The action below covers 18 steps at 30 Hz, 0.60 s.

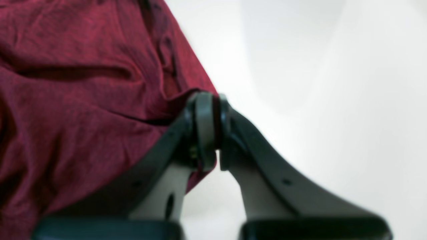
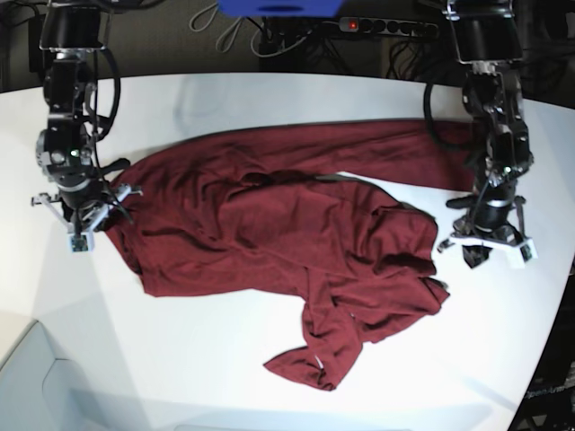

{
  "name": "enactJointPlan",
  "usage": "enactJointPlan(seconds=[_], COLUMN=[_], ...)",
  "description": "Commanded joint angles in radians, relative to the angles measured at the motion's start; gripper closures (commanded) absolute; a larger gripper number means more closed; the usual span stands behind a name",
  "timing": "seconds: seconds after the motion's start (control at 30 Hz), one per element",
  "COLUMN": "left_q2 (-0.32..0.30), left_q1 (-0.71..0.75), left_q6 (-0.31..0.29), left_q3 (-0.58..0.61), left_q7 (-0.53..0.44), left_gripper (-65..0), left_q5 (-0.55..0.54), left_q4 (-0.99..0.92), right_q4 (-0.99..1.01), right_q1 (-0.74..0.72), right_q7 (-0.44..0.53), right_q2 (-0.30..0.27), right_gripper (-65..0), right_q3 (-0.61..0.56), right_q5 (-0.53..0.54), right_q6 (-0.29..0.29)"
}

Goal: Layout the t-shirt on the table in an organized manner, then fold the t-shirt properly
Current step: 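Grasp the shirt edges with both grippers, then pull the shirt edges apart with both grippers to spread it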

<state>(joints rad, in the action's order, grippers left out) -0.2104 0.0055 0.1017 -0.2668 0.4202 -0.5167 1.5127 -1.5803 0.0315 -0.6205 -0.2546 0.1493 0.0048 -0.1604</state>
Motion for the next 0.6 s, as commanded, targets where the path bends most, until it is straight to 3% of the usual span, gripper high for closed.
enactJointPlan(seconds=[0.0, 0.17, 0.27, 0.57], left_q2=[-0.01, 0.027, 0.042, 0.062], left_q1=[-0.009, 0.012, 0.008, -0.046], left_q6=[-0.006, -0.007, -0.012, -0.013], left_q3=[0.002, -0.001, 0.004, 0.051], left_q7=[-0.024, -0.024, -0.024, -0.03], left_gripper=[-12.7, -35.4, -42.8, -43.6], left_q5=[-0.004, -0.003, -0.003, -0.001], left_q4=[0.009, -0.008, -0.06, -0.195], right_q4=[-0.018, -0.018, -0.019, -0.015], right_q1=[-0.012, -0.011, -0.011, -0.014], right_q7=[0.021, 0.021, 0.021, 0.021], right_q2=[-0.012, 0.004, 0.007, 0.008], right_gripper=[0.0, 0.0, 0.0, 0.0], right_q3=[0.003, 0.009, 0.005, 0.002], right_q5=[-0.004, -0.004, -0.004, -0.004], right_q6=[0.005, 0.005, 0.005, 0.005])
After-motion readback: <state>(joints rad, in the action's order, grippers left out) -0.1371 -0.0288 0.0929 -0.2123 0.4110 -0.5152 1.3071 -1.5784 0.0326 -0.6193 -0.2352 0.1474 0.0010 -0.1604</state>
